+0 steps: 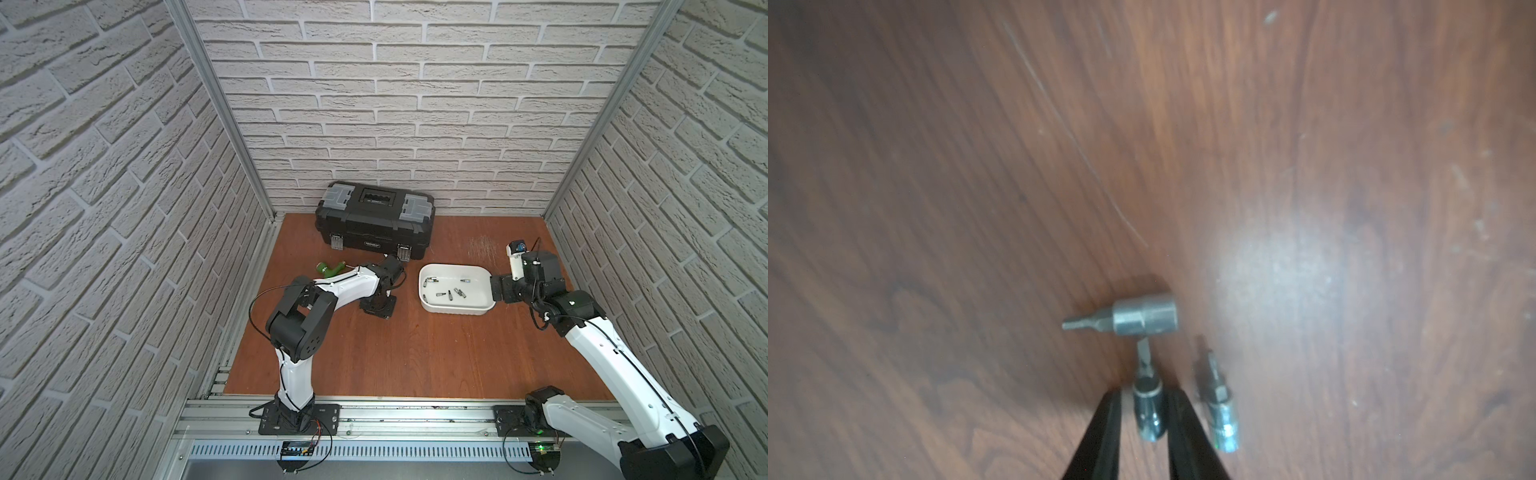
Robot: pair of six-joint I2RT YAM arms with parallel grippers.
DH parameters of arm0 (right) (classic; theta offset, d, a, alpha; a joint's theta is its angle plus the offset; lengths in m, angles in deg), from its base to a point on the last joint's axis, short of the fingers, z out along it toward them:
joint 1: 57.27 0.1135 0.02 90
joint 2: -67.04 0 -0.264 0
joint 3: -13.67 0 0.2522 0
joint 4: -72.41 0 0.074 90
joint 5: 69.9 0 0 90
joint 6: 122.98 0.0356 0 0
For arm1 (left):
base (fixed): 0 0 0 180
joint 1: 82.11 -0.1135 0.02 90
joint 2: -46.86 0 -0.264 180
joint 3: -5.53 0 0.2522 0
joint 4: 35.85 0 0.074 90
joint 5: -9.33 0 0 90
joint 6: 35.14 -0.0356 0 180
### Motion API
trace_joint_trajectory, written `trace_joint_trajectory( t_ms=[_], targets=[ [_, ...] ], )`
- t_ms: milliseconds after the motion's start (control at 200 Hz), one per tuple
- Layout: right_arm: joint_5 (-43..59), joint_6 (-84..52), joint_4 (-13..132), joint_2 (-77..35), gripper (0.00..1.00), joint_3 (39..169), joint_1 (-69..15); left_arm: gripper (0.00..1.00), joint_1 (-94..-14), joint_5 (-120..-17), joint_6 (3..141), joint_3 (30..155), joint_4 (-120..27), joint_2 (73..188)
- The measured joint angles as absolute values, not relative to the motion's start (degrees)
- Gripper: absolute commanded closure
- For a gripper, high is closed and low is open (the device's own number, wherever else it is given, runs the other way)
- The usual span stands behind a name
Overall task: Put the bit on the desktop into the storage box
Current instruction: Pick up the screwdriver bit from the center of the board, then place the screwdriver bit in the storage box.
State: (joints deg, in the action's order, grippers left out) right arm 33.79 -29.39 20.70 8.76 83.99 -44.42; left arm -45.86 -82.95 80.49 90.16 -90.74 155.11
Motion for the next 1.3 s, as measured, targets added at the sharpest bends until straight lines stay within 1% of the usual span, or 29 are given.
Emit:
trace_joint_trajectory(
  t_ms=[255,640,910,1065,1300],
  targets=[
    [33.81,-29.39,20.72,8.76,0.01,83.99,-44.42,0.85,-46.10,-82.76,80.57,90.03,-90.50,155.09],
    [34.03,-29.39,20.72,8.76,0.01,83.99,-44.42,0.86,-46.10,-82.74,80.55,88.85,-90.19,153.58],
    [34.25,-29.36,20.72,8.76,0.01,83.99,-44.42,0.89,-45.62,-83.39,80.47,88.85,-90.72,145.80],
    [34.43,-29.36,20.72,8.89,0.01,83.99,-44.42,0.89,-43.59,-85.88,79.74,93.01,-93.10,142.98],
    [34.40,-29.34,20.72,9.68,0.01,83.92,-44.42,0.90,-39.48,-88.20,77.30,101.64,-95.09,142.69]
  ],
)
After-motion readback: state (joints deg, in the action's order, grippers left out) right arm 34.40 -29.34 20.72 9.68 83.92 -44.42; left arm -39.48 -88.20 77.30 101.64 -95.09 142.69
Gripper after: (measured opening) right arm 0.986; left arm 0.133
